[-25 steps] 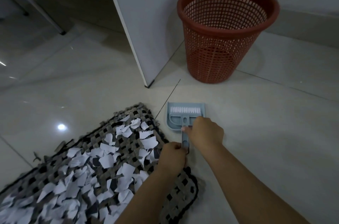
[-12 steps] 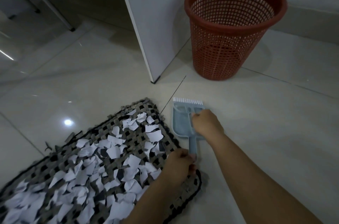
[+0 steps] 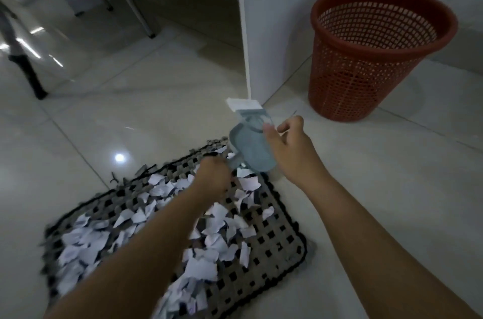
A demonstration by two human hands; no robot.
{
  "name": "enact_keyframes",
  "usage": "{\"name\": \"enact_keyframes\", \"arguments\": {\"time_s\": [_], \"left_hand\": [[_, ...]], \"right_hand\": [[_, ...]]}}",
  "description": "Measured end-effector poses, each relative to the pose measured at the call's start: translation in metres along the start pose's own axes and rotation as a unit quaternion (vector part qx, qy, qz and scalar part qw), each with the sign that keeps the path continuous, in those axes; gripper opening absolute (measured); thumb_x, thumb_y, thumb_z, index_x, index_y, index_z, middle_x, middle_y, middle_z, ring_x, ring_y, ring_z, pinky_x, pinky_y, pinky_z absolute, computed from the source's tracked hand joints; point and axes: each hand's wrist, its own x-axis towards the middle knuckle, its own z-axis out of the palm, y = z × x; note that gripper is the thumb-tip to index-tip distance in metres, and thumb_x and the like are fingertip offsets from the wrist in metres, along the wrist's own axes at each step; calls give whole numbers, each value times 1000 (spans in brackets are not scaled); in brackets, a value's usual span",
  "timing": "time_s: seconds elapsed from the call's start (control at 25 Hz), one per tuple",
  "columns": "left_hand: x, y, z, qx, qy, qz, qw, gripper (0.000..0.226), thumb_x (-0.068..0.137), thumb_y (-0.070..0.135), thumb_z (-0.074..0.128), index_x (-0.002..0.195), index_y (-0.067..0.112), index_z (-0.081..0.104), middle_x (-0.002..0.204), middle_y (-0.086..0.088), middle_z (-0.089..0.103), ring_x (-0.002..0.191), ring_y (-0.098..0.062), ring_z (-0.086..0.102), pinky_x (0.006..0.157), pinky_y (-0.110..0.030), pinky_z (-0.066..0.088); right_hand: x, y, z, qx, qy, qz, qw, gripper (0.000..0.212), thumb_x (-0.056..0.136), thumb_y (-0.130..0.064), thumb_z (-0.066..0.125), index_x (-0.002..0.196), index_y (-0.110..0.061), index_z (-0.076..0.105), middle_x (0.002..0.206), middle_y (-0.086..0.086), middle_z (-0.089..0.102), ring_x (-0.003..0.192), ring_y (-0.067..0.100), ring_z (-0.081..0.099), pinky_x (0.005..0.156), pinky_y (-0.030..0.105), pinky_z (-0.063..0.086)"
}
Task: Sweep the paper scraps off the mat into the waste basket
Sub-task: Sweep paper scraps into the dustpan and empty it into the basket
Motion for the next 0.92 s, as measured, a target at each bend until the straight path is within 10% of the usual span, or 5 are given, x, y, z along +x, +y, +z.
{"name": "enact_keyframes", "arguments": {"time_s": [0.12, 0.44, 0.64, 0.92], "left_hand": [[6, -17, -85, 43, 59, 12, 997, 24, 92, 9, 41, 96, -4, 62, 102, -27, 61, 67, -21, 50, 52, -18, 37], [-63, -121, -221, 32, 92, -77, 992, 14, 83, 8, 62, 78, -3, 67, 55, -8, 60, 50, -19, 44, 49, -23, 36], [-92, -181, -219, -120, 112, -121, 979, 21, 83, 3, 59, 62, 2, 58, 58, -11, 46, 38, -13, 33, 37, -14, 28], [-99, -218, -214, -155, 44, -163, 973, 23, 86, 7, 56, 63, 7, 54, 55, -7, 35, 43, -13, 20, 41, -14, 15]], "right_hand": [[-8, -25, 14, -40, -92, -11, 995, 23, 90, -18, 53, 103, -15, 35, 72, -7, 44, 56, 8, 44, 42, 15, 39], [-24, -49, 69, -340, -97, -73, 933, 20, 89, -21, 53, 94, -10, 70, 88, 9, 69, 69, 20, 51, 60, 25, 38], [1, -55, 62, -351, -73, 5, 934, 38, 81, -9, 60, 47, -7, 42, 51, 5, 44, 51, 22, 46, 44, 23, 27], [-16, -15, 75, -389, -24, 71, 918, 39, 85, 0, 48, 49, -9, 34, 55, 5, 38, 51, 19, 40, 43, 22, 22]]}}
